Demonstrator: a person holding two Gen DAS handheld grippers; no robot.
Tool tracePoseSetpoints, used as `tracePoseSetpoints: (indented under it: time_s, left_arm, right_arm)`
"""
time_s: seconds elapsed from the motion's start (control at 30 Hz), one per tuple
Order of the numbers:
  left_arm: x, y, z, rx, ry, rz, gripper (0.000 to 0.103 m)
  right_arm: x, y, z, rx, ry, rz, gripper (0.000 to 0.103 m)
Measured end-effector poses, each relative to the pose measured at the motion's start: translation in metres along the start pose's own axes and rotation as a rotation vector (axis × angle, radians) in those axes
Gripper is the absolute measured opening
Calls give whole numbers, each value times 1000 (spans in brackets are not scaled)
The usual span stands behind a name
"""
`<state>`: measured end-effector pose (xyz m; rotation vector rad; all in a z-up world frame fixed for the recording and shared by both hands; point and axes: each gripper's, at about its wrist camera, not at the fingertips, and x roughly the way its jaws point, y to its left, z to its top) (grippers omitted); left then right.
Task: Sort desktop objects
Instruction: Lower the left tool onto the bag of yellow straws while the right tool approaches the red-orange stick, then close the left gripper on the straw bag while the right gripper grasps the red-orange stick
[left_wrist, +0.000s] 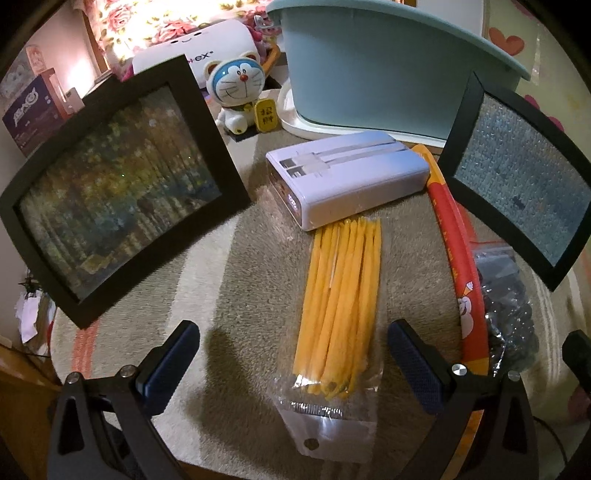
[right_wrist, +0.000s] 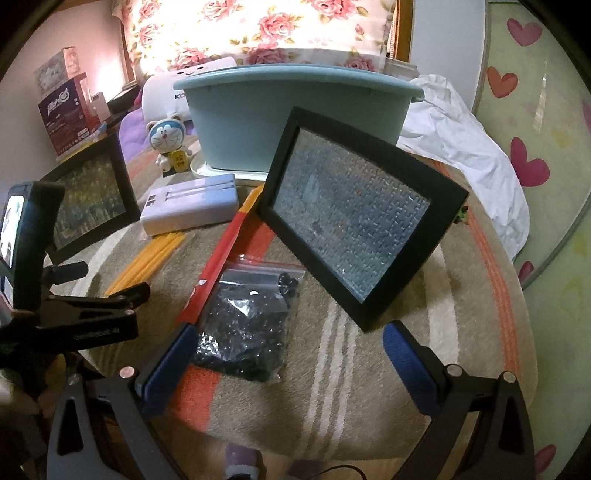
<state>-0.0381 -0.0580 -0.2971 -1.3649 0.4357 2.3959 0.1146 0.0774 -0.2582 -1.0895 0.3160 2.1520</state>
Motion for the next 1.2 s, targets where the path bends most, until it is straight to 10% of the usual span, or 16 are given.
tracePoseSetpoints:
  time_s: [0.37, 0.6, 1.2]
  left_arm:
    - [5, -8, 2, 42, -21, -41, 97]
    - [-4, -25, 5, 115, -49, -73, 53]
    - [-6, -34, 36, 99, 12, -140, 32]
  right_arm:
    - [5, 1, 11, 6, -9, 13, 103]
    - [12, 5, 20, -6, -15, 18, 103]
    - [9, 10, 23, -23, -27, 17, 103]
